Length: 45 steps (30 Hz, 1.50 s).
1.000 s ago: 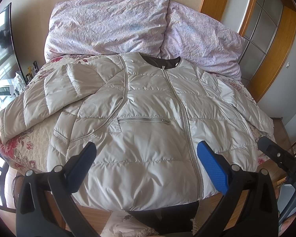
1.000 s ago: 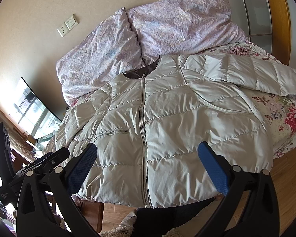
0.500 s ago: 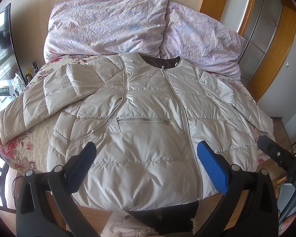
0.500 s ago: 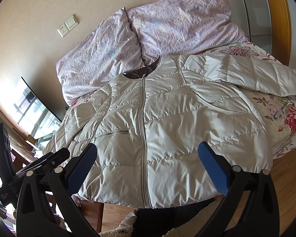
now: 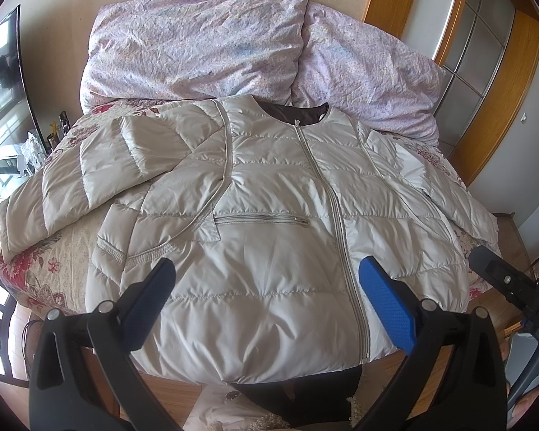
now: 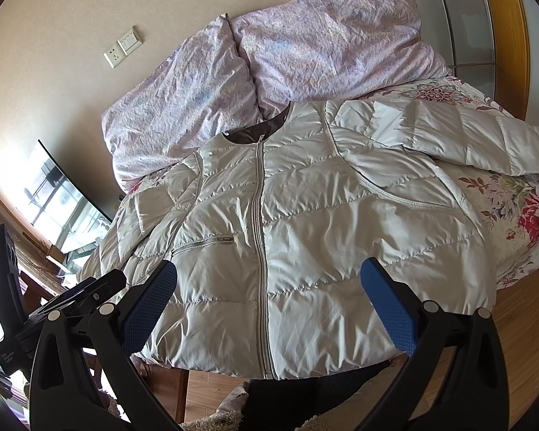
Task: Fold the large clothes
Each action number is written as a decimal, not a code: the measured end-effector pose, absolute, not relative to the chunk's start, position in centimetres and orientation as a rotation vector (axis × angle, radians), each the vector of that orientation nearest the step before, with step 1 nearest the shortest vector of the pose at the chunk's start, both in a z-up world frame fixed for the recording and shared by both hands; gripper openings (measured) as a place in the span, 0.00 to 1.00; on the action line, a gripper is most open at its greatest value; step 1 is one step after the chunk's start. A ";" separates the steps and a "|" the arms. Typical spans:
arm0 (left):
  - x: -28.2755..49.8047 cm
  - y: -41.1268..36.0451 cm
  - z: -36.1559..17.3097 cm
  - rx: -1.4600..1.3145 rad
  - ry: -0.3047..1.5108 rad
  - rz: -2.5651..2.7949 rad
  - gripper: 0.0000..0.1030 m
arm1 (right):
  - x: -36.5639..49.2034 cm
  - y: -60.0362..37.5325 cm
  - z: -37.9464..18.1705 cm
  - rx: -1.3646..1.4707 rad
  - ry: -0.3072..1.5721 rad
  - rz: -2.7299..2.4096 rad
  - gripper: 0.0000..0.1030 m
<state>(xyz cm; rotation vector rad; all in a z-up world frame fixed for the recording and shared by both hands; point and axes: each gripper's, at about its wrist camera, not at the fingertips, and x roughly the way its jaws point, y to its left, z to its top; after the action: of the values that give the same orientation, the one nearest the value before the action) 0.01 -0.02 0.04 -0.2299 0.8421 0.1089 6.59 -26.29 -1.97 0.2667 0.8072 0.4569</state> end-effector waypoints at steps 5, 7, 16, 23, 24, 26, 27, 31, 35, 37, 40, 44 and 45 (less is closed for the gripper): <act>0.0 0.0 0.0 -0.230 0.842 0.108 0.98 | 6.6 -26.3 -2.0 0.267 0.808 0.456 0.99; 0.0 0.0 0.0 -0.230 0.843 0.108 0.98 | 6.6 -26.3 -2.0 0.266 0.807 0.456 0.99; 0.0 0.0 0.0 -0.229 0.842 0.108 0.98 | 6.6 -26.4 -2.1 0.268 0.806 0.456 0.99; 0.0 0.0 0.0 -0.229 0.842 0.107 0.98 | 6.7 -26.2 -2.1 0.269 0.806 0.456 0.99; 0.1 0.0 0.0 -0.228 0.843 0.106 0.98 | 6.6 -26.2 -2.1 0.269 0.806 0.456 0.99; 0.1 0.0 0.0 -0.228 0.844 0.105 0.98 | 6.7 -26.2 -2.1 0.270 0.807 0.455 0.99; 0.3 -0.3 0.2 -0.229 0.844 0.106 0.98 | 7.0 -26.5 -2.3 0.270 0.808 0.454 0.99; 0.5 -0.5 0.1 -0.230 0.849 0.107 0.98 | 7.4 -26.8 -2.6 0.276 0.815 0.444 0.99; 1.1 0.0 -0.7 -0.232 0.860 0.108 0.98 | 8.0 -26.8 -3.0 0.280 0.825 0.434 0.99; 1.4 0.1 -1.0 -0.233 0.867 0.110 0.98 | 8.4 -26.8 -3.3 0.283 0.830 0.425 0.99; 2.1 0.4 -1.4 -0.233 0.880 0.113 0.98 | 9.2 -27.0 -3.8 0.292 0.838 0.409 0.99; 3.0 0.7 -1.9 -0.233 0.891 0.118 0.98 | 10.4 -27.7 -4.2 0.309 0.821 0.378 0.99; 3.2 0.8 -2.0 -0.231 0.892 0.121 0.98 | 10.9 -28.1 -4.3 0.316 0.809 0.367 0.99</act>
<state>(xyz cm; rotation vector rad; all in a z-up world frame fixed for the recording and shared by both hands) 3.19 0.77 -2.04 -0.2311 0.8924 0.1215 10.87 -28.11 -4.31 0.3156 0.8090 0.3666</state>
